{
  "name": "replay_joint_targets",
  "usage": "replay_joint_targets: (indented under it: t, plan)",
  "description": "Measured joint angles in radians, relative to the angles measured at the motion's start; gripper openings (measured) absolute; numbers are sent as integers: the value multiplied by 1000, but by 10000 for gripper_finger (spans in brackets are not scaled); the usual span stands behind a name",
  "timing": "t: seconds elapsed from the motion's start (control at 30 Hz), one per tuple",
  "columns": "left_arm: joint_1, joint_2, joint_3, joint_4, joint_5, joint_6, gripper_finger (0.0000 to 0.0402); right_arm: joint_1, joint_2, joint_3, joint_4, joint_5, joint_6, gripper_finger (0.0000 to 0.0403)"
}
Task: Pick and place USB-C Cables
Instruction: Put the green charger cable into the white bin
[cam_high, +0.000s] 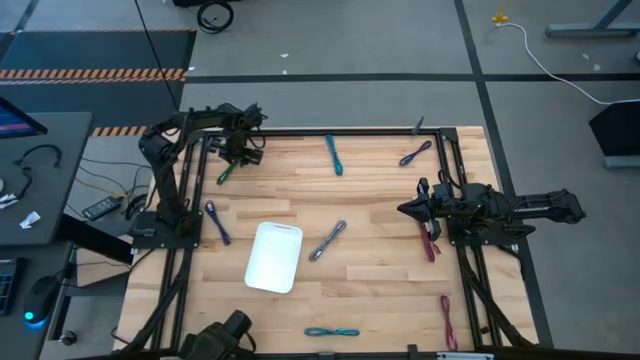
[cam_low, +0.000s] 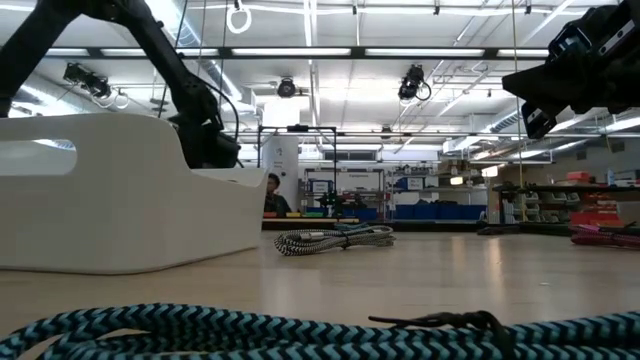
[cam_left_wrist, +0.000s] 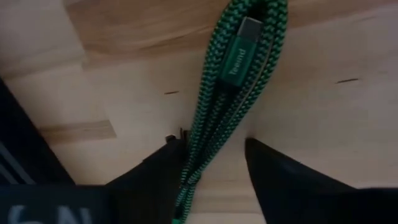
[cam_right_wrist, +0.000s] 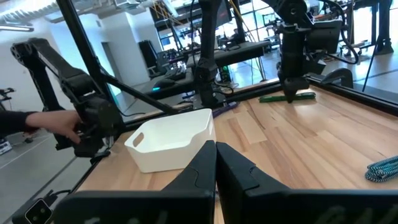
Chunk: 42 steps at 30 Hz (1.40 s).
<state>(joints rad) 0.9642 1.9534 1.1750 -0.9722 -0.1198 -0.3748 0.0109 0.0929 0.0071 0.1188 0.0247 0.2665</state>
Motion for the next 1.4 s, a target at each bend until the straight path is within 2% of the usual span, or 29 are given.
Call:
replay_joint_targets:
  t: [0.27,0.43,0.63,0.8,0.9,0.97,1.1,1.2,1.33,1.4]
  plan:
    - [0,-8,-1,-24,24,64,23,0,0,0,1,0,0,11]
    - [-2,-75,-2,-103,15,45,22,0,0,0,8,0,0,11]
    - [-108,-329,3,-175,11,-50,19,0,0,0,16,0,0,11]
    - [-329,-577,6,-119,11,-235,19,0,0,0,15,0,0,11]
    - [-520,-678,6,-8,-9,-374,20,0,0,0,15,0,0,11]
    - [-665,-709,7,79,-62,-458,19,0,0,0,15,0,0,11]
    - [-939,-702,7,184,-219,-608,19,0,0,0,15,0,0,11]
    - [-1101,-649,8,217,-292,-752,19,0,0,0,16,0,0,11]
    - [-1255,-581,7,232,-301,-976,19,0,0,0,22,0,0,11]
    - [-1313,-546,7,219,-273,-1090,19,0,0,0,22,0,0,11]
